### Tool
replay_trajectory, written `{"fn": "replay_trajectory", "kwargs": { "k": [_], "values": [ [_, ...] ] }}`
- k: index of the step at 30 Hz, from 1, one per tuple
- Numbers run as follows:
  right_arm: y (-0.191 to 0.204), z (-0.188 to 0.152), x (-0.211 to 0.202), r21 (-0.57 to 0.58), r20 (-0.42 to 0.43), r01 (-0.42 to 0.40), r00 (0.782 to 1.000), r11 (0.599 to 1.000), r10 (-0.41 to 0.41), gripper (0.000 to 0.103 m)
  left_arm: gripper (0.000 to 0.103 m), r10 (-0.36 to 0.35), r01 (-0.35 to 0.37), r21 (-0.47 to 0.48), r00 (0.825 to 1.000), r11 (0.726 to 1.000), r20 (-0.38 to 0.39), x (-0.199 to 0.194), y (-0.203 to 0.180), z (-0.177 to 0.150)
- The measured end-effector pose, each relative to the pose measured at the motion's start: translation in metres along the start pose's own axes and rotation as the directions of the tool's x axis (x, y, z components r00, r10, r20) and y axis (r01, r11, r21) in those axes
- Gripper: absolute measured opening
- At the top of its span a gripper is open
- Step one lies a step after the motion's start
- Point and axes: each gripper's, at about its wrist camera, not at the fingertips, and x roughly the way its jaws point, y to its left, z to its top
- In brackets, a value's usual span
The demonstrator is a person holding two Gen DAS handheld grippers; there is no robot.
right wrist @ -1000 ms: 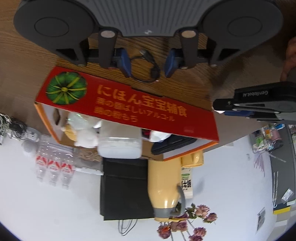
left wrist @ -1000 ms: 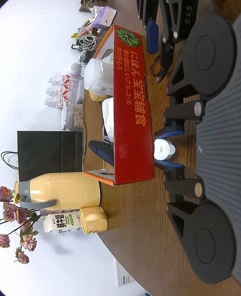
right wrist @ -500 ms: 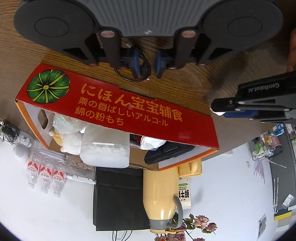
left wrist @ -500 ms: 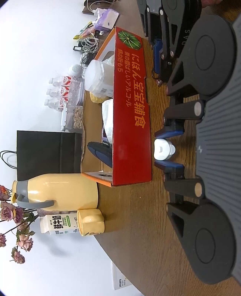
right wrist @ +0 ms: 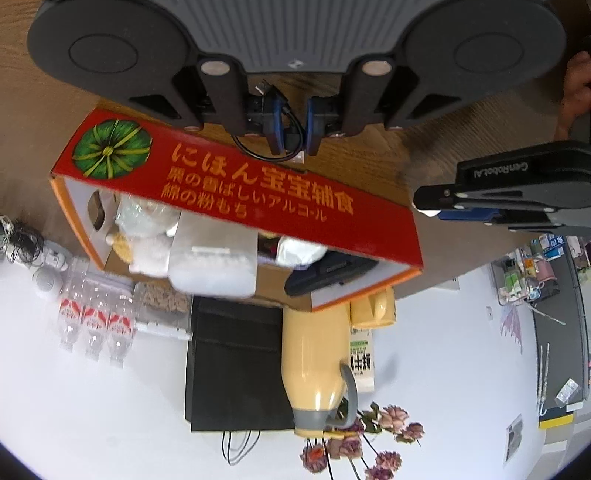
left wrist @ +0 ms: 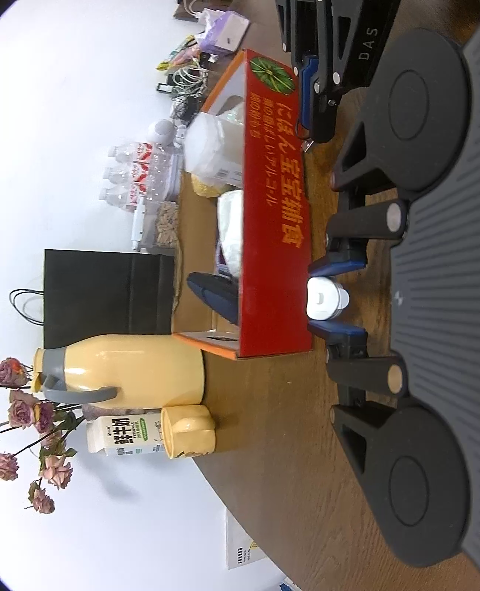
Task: Organize objects
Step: 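Carry the cap and cable into the box and open both tools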
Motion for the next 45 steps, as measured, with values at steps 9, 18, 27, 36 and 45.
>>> {"fn": "replay_trajectory", "kwargs": {
  "k": [9, 18, 27, 36, 45],
  "values": [
    [-0.002, 0.037, -0.026, -0.028, 0.129, 0.006, 0.992, 1.000, -0.003, 0.011, 0.027, -0.021, 0.022, -0.003, 0.990, 1.000, 0.138, -0.021, -0.010, 0.046],
    [-0.020, 0.089, -0.024, -0.016, 0.232, 0.043, 0.972, 0.999, -0.038, 0.012, 0.027, -0.033, 0.039, -0.028, 0.980, 0.999, 0.196, -0.002, -0.020, 0.103],
    [-0.047, 0.122, 0.020, 0.022, 0.210, 0.071, 0.975, 0.997, -0.074, 0.011, 0.027, -0.013, 0.018, -0.034, 0.989, 0.999, 0.151, 0.052, -0.033, 0.132],
    [-0.074, 0.125, 0.068, 0.073, 0.154, 0.069, 0.985, 0.995, -0.079, 0.012, 0.027, 0.010, -0.006, -0.054, 0.997, 0.999, 0.081, 0.103, -0.036, 0.133],
    [-0.100, 0.111, 0.086, 0.139, 0.087, 0.069, 0.993, 0.988, -0.081, 0.036, 0.080, 0.063, -0.063, -0.011, 0.994, 0.998, 0.085, 0.111, -0.031, 0.130]
  ]
}}
